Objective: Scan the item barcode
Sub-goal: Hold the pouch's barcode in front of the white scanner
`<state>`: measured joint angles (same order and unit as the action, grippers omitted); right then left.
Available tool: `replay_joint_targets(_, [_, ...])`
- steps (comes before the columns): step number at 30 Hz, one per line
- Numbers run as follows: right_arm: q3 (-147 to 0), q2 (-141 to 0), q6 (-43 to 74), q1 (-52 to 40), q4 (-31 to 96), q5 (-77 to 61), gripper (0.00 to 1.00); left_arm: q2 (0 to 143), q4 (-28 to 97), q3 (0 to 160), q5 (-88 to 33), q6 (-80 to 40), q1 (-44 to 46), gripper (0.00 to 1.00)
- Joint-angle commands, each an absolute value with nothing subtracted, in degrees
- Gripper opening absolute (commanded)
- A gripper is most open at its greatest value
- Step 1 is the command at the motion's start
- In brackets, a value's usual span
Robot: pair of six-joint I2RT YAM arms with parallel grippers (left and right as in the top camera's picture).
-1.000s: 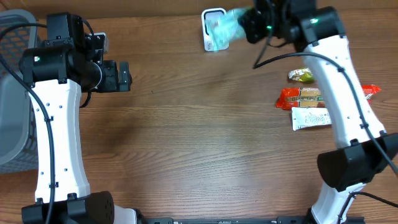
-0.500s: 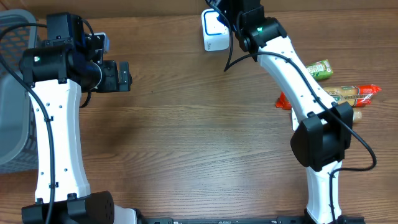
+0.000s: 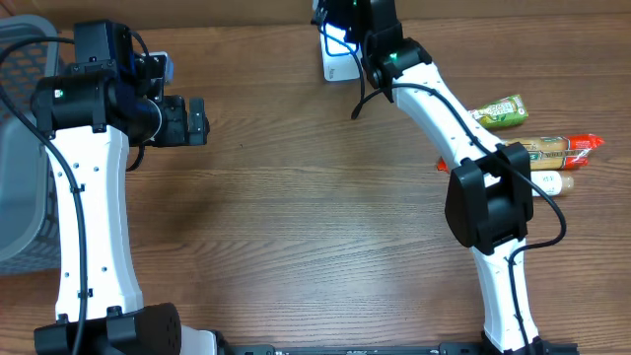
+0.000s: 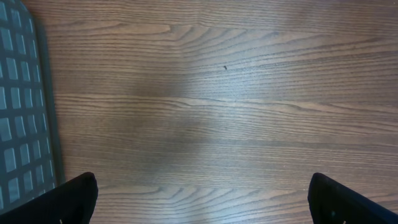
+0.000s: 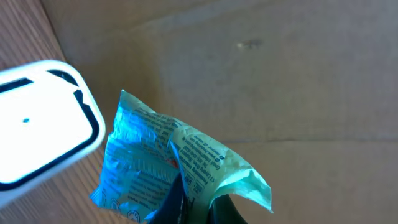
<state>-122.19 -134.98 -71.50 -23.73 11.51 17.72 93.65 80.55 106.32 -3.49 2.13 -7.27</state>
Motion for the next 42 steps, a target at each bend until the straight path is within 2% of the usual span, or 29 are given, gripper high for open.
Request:
replay_joint_targets(1, [-123.1, -134.5, -77.0, -24.1, 10.3, 18.7, 0.04, 93.8, 80.5, 106.2, -4.1, 3.4, -7.5, 0.99])
replay_joint_targets(16, [-123.1, -134.7, -77.0, -23.7, 14.6, 14.9, 0.04, 93.8, 80.6, 106.2, -4.1, 3.4, -7.5, 1.00])
replay_joint_targets(42, [-123.1, -134.7, -81.5, -23.5, 13.8, 16.0, 0.04, 93.8, 80.5, 106.2, -4.1, 3.4, -7.5, 1.00])
